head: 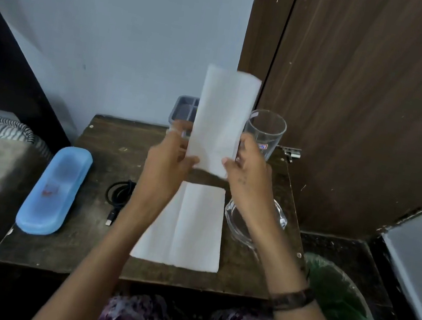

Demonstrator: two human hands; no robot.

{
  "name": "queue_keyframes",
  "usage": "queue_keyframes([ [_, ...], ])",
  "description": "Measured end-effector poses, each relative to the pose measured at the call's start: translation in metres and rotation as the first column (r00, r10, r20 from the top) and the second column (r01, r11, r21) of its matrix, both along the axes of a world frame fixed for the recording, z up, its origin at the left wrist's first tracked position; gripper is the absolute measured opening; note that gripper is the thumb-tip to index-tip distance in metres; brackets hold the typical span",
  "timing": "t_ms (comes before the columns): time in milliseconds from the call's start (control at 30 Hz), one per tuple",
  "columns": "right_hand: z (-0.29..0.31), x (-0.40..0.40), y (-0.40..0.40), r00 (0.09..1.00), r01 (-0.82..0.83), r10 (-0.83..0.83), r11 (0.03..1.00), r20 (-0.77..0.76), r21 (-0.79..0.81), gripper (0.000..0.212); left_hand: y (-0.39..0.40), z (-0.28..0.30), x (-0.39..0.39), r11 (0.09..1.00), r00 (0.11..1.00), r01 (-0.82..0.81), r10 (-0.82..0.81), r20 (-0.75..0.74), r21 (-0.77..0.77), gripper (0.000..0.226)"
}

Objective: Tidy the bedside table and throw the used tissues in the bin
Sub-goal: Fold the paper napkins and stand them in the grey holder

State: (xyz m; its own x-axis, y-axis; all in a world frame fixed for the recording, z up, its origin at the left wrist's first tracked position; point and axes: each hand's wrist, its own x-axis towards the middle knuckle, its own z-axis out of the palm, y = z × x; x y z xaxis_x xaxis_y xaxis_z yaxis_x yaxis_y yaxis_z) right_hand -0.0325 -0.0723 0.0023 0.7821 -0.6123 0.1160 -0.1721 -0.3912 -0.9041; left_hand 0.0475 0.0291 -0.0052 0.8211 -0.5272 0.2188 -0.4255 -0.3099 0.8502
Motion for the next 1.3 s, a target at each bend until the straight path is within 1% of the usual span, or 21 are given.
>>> queue_keyframes([
  [67, 0.011, 0.029, -0.016, 1.000, -0.003, 0.005, 0.993, 0.013, -0.119, 0.038, -0.021, 0.013, 0.030, 0.999, 0.995, -0.039, 0.036, 0.095, 0.020, 0.036],
  [100, 0.015, 0.044, -0.023, 1.000, 0.002, 0.000, 0.985, 0.012, -0.171, 0.038, -0.031, 0.016, 0.045, 0.998, 0.993, -0.052, 0.049, 0.111, 0.022, 0.035],
  [267, 0.010, 0.089, -0.047, 0.992, -0.018, -0.029, 0.936, -0.126, -0.353, 0.038, -0.060, 0.006, 0.088, 0.995, 0.994, -0.071, 0.064, 0.091, 0.074, 0.038],
  [333, 0.003, 0.096, -0.053, 0.991, -0.005, -0.049, 0.920, -0.128, -0.391, 0.037, -0.067, -0.005, 0.095, 0.991, 0.992, -0.065, 0.051, 0.112, 0.119, 0.039],
  [433, -0.005, 0.102, -0.054, 0.992, 0.041, -0.093, 0.884, -0.089, -0.466, 0.037, -0.071, -0.016, 0.106, 0.972, 0.975, -0.095, 0.046, 0.219, 0.215, 0.038],
  [567, -0.013, 0.109, -0.049, 0.984, 0.086, -0.164, 0.777, -0.069, -0.624, 0.033, -0.073, -0.022, 0.108, 0.926, 0.921, -0.204, 0.072, 0.382, 0.319, 0.036],
  [667, -0.014, 0.113, -0.048, 0.976, 0.093, -0.203, 0.720, -0.081, -0.687, 0.033, -0.076, -0.024, 0.100, 0.888, 0.851, -0.304, 0.091, 0.517, 0.344, 0.034],
  [733, -0.015, 0.113, -0.049, 0.971, 0.078, -0.215, 0.696, -0.104, -0.714, 0.032, -0.077, -0.027, 0.100, 0.874, 0.829, -0.351, 0.123, 0.546, 0.336, 0.036],
  [833, -0.019, 0.114, -0.049, 0.964, 0.047, -0.221, 0.685, -0.146, -0.727, 0.033, -0.079, -0.025, 0.102, 0.856, 0.848, -0.388, 0.186, 0.496, 0.343, 0.040],
  [900, -0.020, 0.116, -0.049, 0.955, 0.033, -0.238, 0.672, -0.174, -0.740, 0.034, -0.080, -0.022, 0.103, 0.836, 0.869, -0.378, 0.172, 0.464, 0.397, 0.041],
  [967, -0.019, 0.117, -0.048, 0.944, -0.004, -0.248, 0.652, -0.218, -0.758, 0.036, -0.080, -0.020, 0.105, 0.845, 0.912, -0.309, 0.133, 0.387, 0.437, 0.038],
  [1033, -0.017, 0.115, -0.048, 0.940, -0.036, -0.233, 0.659, -0.249, -0.751, 0.035, -0.078, -0.017, 0.110, 0.896, 0.965, -0.189, 0.094, 0.244, 0.402, 0.036],
  [1100, -0.013, 0.115, -0.049, 0.939, -0.064, -0.189, 0.726, -0.289, -0.685, 0.033, -0.073, -0.014, 0.114, 0.955, 0.992, -0.095, 0.067, 0.106, 0.279, 0.027],
  [1167, -0.007, 0.117, -0.053, 0.929, -0.096, -0.130, 0.820, -0.347, -0.564, 0.034, -0.067, -0.012, 0.116, 0.977, 0.998, -0.058, 0.051, 0.040, 0.205, 0.021],
  [1233, 0.000, 0.120, -0.058, 0.931, -0.092, -0.081, 0.892, -0.356, -0.442, 0.037, -0.064, -0.011, 0.113, 0.979, 0.998, -0.047, 0.040, 0.039, 0.200, 0.020],
  [1300, 0.004, 0.119, -0.059, 0.957, -0.028, -0.092, 0.915, -0.276, -0.402, 0.026, -0.063, -0.012, 0.110, 0.972, 0.995, -0.065, 0.047, 0.087, 0.224, 0.013],
])
